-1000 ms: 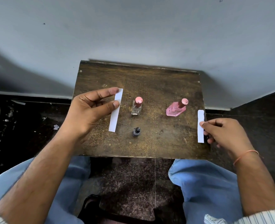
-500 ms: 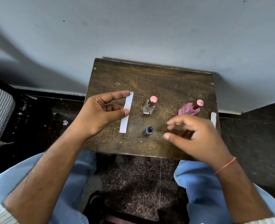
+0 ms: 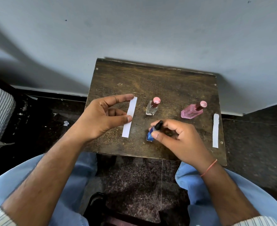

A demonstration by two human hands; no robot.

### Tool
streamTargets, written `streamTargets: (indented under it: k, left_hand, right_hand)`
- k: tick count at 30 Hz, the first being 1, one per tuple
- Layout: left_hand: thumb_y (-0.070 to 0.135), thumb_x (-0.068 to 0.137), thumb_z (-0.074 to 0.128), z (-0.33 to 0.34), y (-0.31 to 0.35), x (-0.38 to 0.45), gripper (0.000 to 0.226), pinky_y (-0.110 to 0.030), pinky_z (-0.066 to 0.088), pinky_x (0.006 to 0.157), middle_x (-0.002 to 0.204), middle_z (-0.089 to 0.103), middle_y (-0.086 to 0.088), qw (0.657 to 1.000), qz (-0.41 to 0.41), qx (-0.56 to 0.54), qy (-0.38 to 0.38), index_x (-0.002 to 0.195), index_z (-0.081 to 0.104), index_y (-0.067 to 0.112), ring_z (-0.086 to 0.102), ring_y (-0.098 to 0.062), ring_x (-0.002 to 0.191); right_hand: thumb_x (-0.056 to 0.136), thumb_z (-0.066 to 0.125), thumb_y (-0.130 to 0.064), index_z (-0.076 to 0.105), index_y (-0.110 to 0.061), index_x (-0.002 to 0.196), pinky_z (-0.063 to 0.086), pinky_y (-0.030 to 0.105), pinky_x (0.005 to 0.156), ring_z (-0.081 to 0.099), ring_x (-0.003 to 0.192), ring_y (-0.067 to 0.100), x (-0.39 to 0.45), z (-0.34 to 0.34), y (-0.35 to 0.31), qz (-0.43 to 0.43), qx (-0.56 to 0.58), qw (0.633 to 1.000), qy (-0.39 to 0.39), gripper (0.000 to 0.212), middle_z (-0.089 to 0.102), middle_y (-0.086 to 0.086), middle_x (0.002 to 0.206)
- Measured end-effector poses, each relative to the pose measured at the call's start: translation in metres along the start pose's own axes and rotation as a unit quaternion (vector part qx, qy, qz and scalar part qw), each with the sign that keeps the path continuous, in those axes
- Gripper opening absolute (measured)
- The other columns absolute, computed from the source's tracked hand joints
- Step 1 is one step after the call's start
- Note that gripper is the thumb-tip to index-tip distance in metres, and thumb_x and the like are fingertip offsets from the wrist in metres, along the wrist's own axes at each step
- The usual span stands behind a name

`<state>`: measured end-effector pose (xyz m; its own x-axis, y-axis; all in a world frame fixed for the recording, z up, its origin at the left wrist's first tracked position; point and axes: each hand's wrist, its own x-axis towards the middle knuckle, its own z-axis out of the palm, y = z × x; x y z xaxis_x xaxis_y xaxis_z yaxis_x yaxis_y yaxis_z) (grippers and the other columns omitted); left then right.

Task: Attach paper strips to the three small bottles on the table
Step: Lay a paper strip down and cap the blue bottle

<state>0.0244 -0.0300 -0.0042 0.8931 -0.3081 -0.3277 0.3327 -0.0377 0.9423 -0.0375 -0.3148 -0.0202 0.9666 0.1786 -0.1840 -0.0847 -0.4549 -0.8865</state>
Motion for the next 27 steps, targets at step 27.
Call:
streamTargets:
  k: [27]
  left_hand:
    - [0.000, 0.075, 0.089, 0.006, -0.004, 0.005, 0.069, -0.030, 0.066, 0.094, 0.132, 0.081, 0.003, 0.999, 0.040, 0.003, -0.027, 0.140, 0.074, 0.018, 0.077, -0.011, 0.090]
  right_hand:
    - [0.092, 0.078, -0.062, 0.072, -0.020, 0.116, 0.031, 0.025, 0.052, 0.043, 0.070, 0.010, -0.002, 0.002, -0.025, 0.124, 0.383, 0.905, -0.139, 0.049, 0.051, -0.002, 0.084]
